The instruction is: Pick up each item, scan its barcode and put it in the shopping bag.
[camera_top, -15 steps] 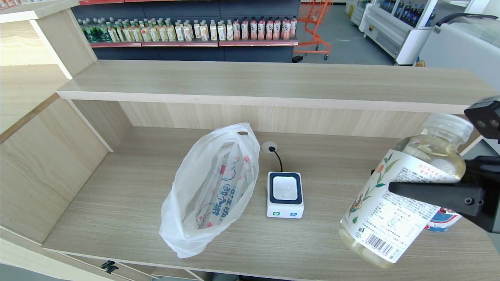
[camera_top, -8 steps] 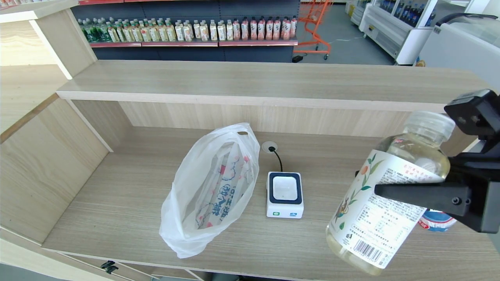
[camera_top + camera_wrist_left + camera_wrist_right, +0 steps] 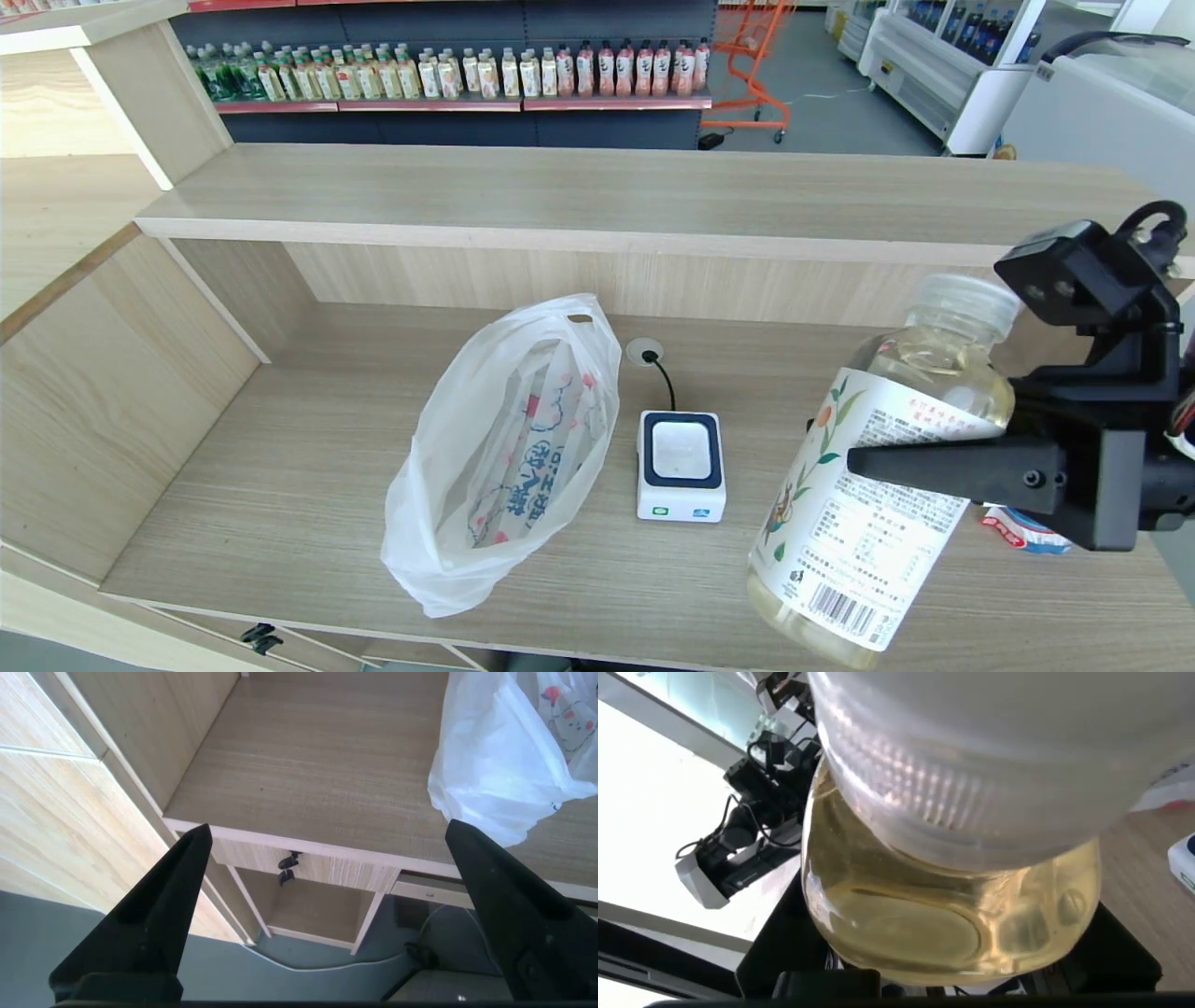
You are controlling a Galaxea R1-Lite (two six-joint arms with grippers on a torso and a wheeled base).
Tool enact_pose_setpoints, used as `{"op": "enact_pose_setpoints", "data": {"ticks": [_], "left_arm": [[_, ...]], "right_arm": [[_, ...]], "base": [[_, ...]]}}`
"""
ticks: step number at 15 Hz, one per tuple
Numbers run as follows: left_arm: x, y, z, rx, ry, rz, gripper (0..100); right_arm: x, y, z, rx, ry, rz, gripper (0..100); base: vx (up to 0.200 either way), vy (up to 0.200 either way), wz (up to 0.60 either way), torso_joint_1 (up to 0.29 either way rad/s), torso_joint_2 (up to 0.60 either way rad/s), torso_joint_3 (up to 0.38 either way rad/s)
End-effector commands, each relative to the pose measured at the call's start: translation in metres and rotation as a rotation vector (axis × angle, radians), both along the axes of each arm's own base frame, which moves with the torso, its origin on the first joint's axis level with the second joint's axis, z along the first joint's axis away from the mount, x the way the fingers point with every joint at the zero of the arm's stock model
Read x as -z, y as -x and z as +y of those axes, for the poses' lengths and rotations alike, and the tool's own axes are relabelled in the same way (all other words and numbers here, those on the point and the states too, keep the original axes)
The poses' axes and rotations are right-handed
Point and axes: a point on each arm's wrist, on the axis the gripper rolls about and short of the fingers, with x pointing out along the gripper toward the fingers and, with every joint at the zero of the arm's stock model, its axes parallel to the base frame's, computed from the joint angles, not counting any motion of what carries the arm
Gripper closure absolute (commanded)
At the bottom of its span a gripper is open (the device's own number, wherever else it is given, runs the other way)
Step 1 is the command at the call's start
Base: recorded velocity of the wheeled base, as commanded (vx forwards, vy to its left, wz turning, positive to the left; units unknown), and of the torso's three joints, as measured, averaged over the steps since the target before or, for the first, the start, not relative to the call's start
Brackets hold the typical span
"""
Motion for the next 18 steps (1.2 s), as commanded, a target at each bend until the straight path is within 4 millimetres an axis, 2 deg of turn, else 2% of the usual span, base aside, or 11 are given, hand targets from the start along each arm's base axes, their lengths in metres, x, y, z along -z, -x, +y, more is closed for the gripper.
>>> {"op": "enact_pose_setpoints", "data": {"ticks": [1, 4, 8, 9, 11, 14, 18], "left_arm": [[0.0, 0.0, 0.0, -0.001, 0.0, 0.002, 0], [0.0, 0.0, 0.0, -0.001, 0.0, 0.002, 0], [0.0, 0.0, 0.0, -0.001, 0.0, 0.002, 0], [0.0, 0.0, 0.0, -0.001, 0.0, 0.002, 0], [0.0, 0.0, 0.0, -0.001, 0.0, 0.002, 0], [0.0, 0.0, 0.0, -0.001, 0.0, 0.0, 0], [0.0, 0.0, 0.0, -0.001, 0.0, 0.002, 0]], "right_arm": [[0.003, -0.005, 0.004, -0.011, 0.006, 0.009, 100], [0.007, -0.015, 0.005, 0.004, 0.02, -0.1, 100], [0.035, -0.058, -0.009, 0.077, 0.15, -0.436, 100], [0.043, -0.075, -0.009, 0.091, 0.2, -0.548, 100], [0.05, -0.1, -0.004, 0.113, 0.259, -0.672, 100], [0.064, -0.132, 0.006, 0.124, 0.252, -0.805, 100], [0.091, -0.157, 0.014, 0.094, 0.269, -0.971, 100]], "base": [[0.0, 0.0, 0.0, 0.0, 0.0, 0.0], [0.0, 0.0, 0.0, 0.0, 0.0, 0.0], [0.0, 0.0, 0.0, 0.0, 0.0, 0.0], [0.0, 0.0, 0.0, 0.0, 0.0, 0.0], [0.0, 0.0, 0.0, 0.0, 0.0, 0.0], [0.0, 0.0, 0.0, 0.0, 0.0, 0.0], [0.0, 0.0, 0.0, 0.0, 0.0, 0.0]]}}
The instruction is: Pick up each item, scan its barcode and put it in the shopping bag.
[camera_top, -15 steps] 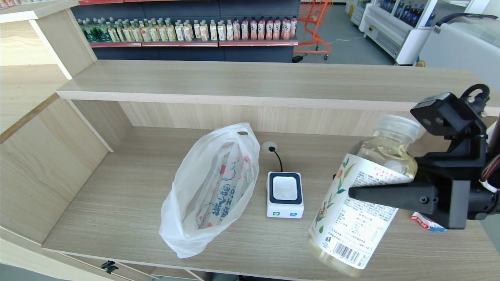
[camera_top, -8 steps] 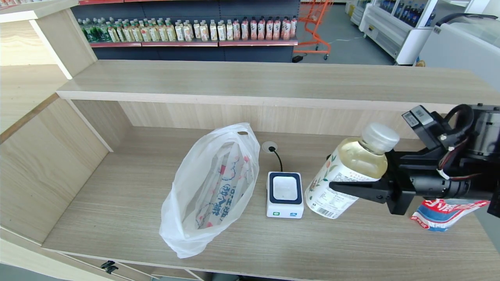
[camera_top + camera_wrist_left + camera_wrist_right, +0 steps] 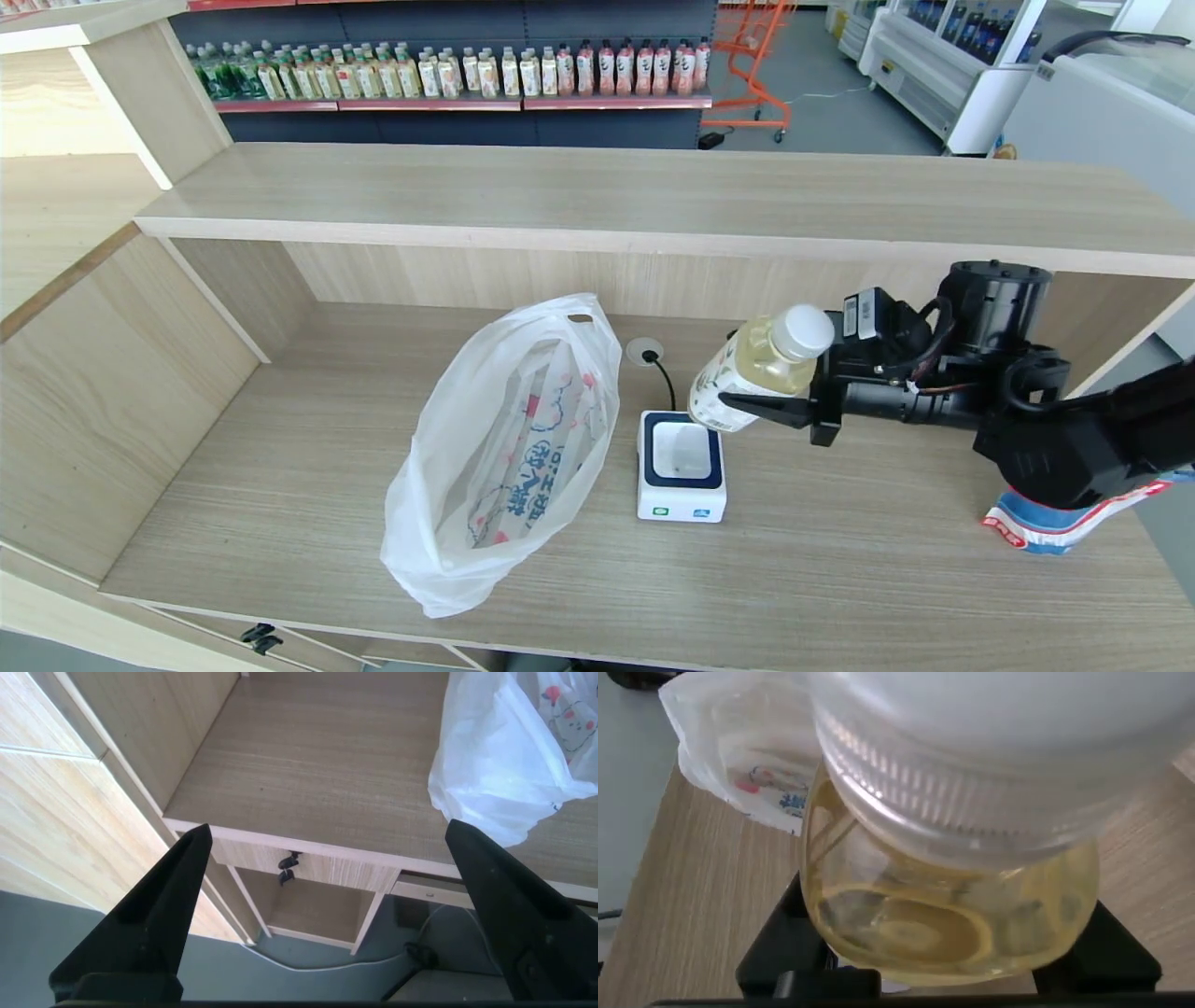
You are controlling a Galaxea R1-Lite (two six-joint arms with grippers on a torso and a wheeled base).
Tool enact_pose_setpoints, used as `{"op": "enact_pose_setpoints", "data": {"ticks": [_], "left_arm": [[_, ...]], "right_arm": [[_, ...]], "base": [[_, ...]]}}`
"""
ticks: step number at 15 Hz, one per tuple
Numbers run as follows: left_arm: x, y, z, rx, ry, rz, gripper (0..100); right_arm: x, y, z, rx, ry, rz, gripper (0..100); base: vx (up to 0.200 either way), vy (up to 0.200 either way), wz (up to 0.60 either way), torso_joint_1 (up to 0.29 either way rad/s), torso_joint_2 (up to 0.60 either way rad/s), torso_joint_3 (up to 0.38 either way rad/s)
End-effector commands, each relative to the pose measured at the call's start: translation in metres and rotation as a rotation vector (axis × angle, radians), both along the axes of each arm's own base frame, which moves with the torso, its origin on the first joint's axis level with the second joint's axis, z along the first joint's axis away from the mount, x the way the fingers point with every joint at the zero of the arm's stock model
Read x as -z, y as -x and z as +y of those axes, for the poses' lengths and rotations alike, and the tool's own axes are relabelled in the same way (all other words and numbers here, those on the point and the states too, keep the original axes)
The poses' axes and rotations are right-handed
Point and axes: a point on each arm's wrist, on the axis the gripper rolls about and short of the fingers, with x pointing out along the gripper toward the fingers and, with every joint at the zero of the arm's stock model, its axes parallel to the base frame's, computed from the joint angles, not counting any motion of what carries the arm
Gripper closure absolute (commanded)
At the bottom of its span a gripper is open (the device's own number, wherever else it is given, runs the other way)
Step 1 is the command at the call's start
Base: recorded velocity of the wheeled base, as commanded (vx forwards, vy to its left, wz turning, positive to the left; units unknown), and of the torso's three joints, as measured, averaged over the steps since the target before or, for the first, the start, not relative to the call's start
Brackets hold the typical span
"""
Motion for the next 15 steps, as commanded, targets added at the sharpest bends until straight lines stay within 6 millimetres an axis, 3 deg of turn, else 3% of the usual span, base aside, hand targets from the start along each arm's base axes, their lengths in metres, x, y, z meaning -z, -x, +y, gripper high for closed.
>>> {"op": "enact_pose_setpoints", "data": {"ticks": [1, 3, 10, 15], "left_arm": [[0.0, 0.0, 0.0, 0.0, 0.0, 0.002, 0], [0.0, 0.0, 0.0, 0.0, 0.0, 0.002, 0], [0.0, 0.0, 0.0, 0.0, 0.0, 0.002, 0], [0.0, 0.0, 0.0, 0.0, 0.0, 0.002, 0]], "right_arm": [[0.033, -0.016, 0.006, -0.039, 0.037, 0.022, 100], [0.043, -0.023, 0.009, -0.071, 0.055, -0.017, 100], [0.049, -0.041, 0.036, -0.141, 0.042, -0.126, 100], [0.053, -0.042, 0.038, -0.139, 0.046, -0.137, 100]], "base": [[0.0, 0.0, 0.0, 0.0, 0.0, 0.0], [0.0, 0.0, 0.0, 0.0, 0.0, 0.0], [0.0, 0.0, 0.0, 0.0, 0.0, 0.0], [0.0, 0.0, 0.0, 0.0, 0.0, 0.0]]}}
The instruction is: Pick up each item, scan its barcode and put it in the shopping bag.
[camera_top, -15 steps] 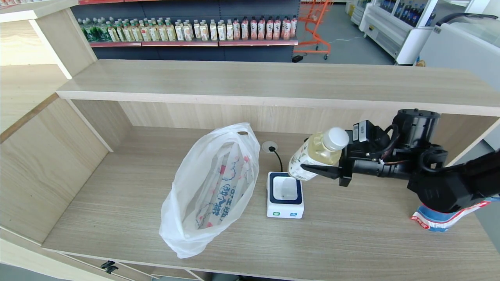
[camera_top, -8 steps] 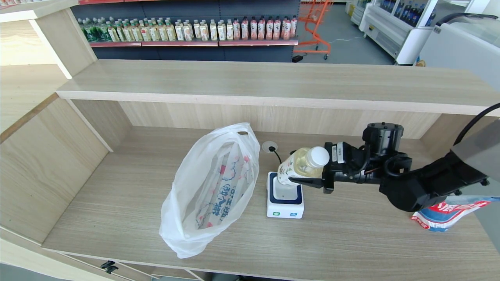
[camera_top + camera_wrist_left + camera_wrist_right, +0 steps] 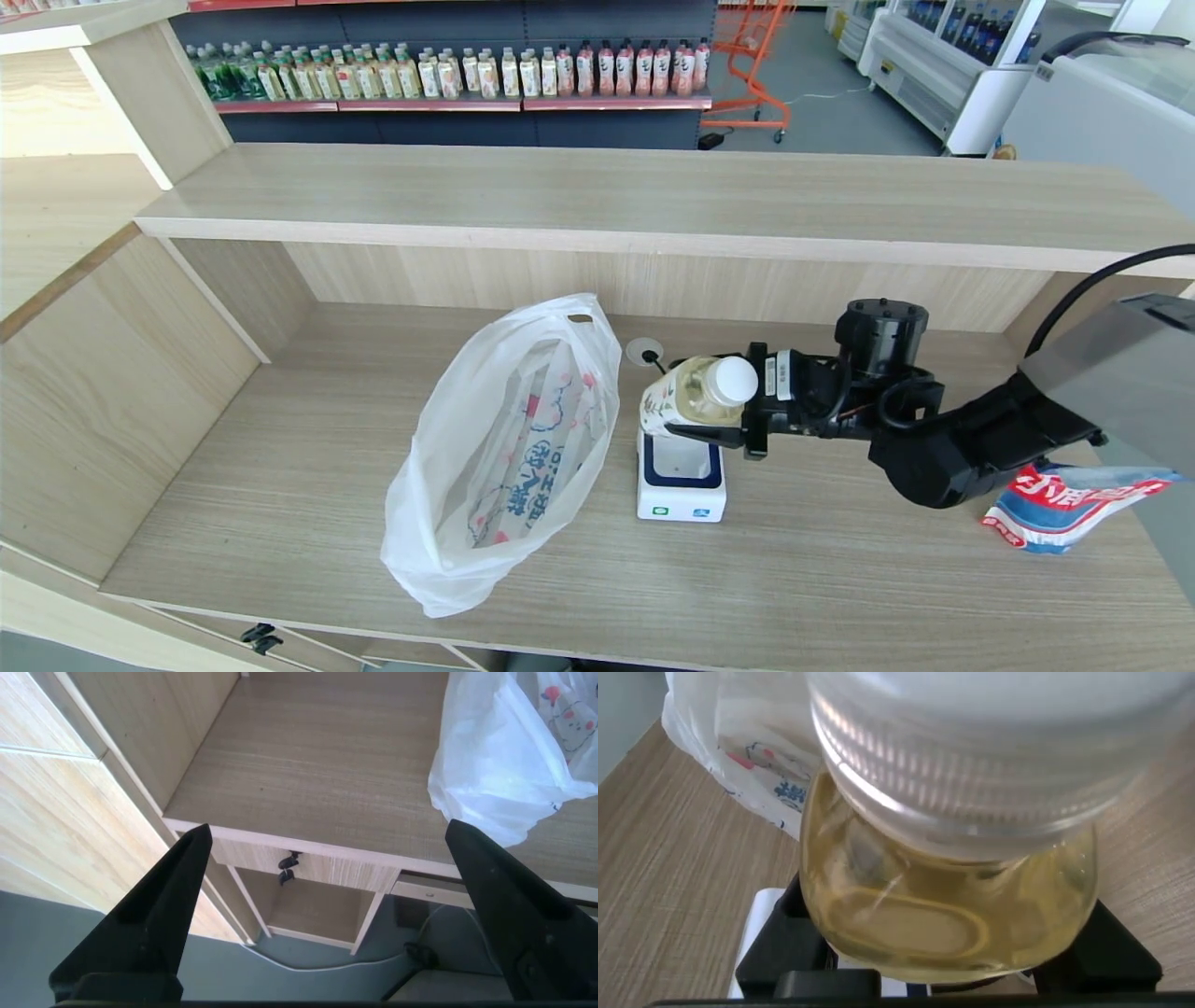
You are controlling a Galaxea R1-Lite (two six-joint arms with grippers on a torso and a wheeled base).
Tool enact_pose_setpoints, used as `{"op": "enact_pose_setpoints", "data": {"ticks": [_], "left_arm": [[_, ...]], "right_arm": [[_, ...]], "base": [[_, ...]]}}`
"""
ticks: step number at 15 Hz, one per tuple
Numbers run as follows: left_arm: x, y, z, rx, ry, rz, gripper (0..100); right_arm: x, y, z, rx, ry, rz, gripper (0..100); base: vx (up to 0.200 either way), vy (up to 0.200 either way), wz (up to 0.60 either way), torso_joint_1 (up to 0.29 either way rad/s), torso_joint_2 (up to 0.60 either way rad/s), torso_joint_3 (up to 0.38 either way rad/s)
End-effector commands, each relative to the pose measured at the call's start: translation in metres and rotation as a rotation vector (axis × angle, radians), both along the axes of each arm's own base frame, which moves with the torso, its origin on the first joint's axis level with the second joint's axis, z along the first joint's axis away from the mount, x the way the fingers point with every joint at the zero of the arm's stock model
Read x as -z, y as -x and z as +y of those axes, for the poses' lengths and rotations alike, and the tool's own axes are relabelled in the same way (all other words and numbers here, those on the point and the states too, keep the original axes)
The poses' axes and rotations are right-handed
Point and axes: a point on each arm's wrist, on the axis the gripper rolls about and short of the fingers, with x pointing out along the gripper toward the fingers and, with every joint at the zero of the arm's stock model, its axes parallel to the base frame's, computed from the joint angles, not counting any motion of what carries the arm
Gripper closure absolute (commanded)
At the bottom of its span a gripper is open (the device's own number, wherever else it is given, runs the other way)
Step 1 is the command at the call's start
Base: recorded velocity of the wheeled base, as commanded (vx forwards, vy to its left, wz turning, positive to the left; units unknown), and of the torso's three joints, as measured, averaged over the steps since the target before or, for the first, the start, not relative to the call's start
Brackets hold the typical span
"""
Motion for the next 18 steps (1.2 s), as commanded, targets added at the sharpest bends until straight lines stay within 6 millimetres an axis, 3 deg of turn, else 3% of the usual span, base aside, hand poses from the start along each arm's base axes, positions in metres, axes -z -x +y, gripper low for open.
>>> {"op": "enact_pose_setpoints", "data": {"ticks": [1, 8, 10, 12, 15, 18], "left_arm": [[0.0, 0.0, 0.0, -0.001, 0.0, 0.002, 0], [0.0, 0.0, 0.0, -0.001, 0.0, 0.002, 0], [0.0, 0.0, 0.0, -0.001, 0.0, 0.002, 0], [0.0, 0.0, 0.0, -0.001, 0.0, 0.002, 0], [0.0, 0.0, 0.0, -0.001, 0.0, 0.0, 0], [0.0, 0.0, 0.0, -0.001, 0.0, 0.002, 0]], "right_arm": [[0.004, -0.001, 0.0, 0.004, 0.007, 0.004, 100], [-0.006, 0.001, -0.006, 0.02, 0.0, -0.008, 100], [-0.026, 0.014, -0.017, 0.038, -0.024, 0.023, 100], [-0.06, 0.044, -0.03, 0.065, -0.092, 0.15, 100], [-0.108, 0.069, -0.039, 0.178, -0.262, 0.366, 100], [-0.11, 0.086, -0.046, 0.277, -0.382, 0.657, 100]], "base": [[0.0, 0.0, 0.0, 0.0, 0.0, 0.0], [0.0, 0.0, 0.0, 0.0, 0.0, 0.0], [0.0, 0.0, 0.0, 0.0, 0.0, 0.0], [0.0, 0.0, 0.0, 0.0, 0.0, 0.0], [0.0, 0.0, 0.0, 0.0, 0.0, 0.0], [0.0, 0.0, 0.0, 0.0, 0.0, 0.0]]}}
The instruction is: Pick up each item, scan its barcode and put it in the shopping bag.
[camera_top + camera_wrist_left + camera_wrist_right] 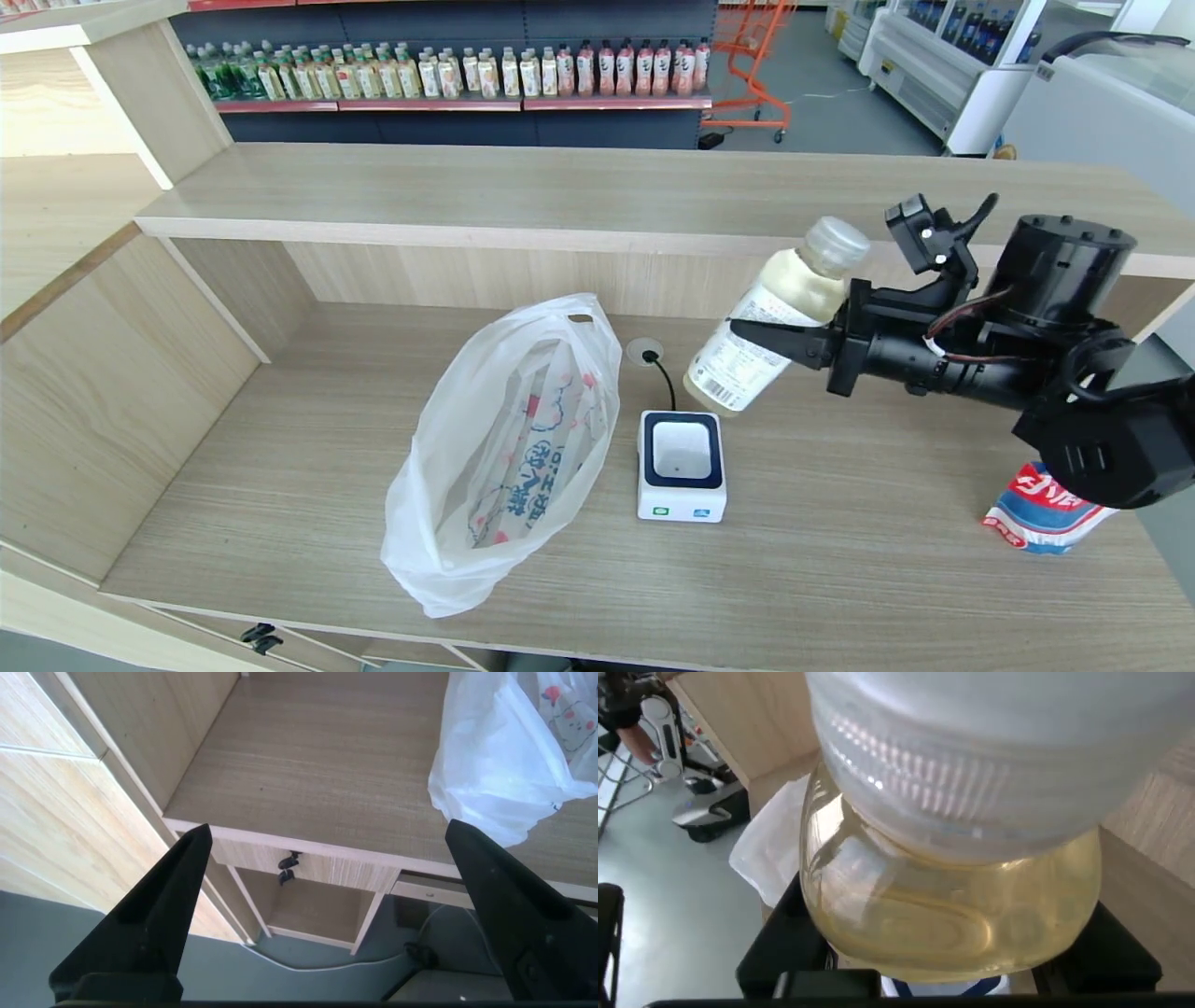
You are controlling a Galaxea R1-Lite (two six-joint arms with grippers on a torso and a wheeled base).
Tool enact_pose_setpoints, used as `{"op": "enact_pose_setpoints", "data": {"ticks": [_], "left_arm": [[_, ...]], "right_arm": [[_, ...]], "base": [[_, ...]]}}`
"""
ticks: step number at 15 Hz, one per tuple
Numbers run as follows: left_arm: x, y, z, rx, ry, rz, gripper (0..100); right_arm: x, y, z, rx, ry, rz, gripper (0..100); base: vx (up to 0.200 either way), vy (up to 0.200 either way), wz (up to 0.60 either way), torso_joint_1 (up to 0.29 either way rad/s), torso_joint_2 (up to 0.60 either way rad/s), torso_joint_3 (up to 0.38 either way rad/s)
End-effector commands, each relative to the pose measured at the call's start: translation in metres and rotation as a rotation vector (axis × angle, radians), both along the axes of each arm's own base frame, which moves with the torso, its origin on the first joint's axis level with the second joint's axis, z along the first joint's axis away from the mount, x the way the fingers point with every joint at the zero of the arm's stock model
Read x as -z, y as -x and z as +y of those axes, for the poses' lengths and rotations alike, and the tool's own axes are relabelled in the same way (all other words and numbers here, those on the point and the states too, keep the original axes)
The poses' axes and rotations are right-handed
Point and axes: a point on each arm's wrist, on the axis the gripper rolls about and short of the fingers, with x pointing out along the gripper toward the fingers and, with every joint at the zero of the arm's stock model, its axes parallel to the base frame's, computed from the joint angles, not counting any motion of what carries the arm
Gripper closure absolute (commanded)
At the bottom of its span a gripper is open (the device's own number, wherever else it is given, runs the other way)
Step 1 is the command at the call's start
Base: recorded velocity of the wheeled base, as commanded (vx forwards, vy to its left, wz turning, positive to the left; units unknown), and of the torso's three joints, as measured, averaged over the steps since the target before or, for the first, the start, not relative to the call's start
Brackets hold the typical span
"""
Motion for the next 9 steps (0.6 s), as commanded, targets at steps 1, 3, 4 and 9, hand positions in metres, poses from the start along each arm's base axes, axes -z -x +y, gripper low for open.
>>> {"op": "enact_pose_setpoints", "data": {"ticks": [1, 3, 4, 9], "left_arm": [[0.0, 0.0, 0.0, 0.0, 0.0, 0.0, 0], [0.0, 0.0, 0.0, 0.0, 0.0, 0.002, 0], [0.0, 0.0, 0.0, 0.0, 0.0, 0.002, 0], [0.0, 0.0, 0.0, 0.0, 0.001, 0.001, 0]], "right_arm": [[-0.007, 0.032, -0.011, 0.051, -0.039, 0.125, 100], [0.0, 0.044, -0.017, 0.078, -0.042, 0.237, 100], [0.0, 0.049, -0.018, 0.078, -0.06, 0.275, 100], [-0.001, 0.068, -0.023, 0.077, -0.081, 0.308, 100]], "base": [[0.0, 0.0, 0.0, 0.0, 0.0, 0.0], [0.0, 0.0, 0.0, 0.0, 0.0, 0.0], [0.0, 0.0, 0.0, 0.0, 0.0, 0.0], [0.0, 0.0, 0.0, 0.0, 0.0, 0.0]]}}
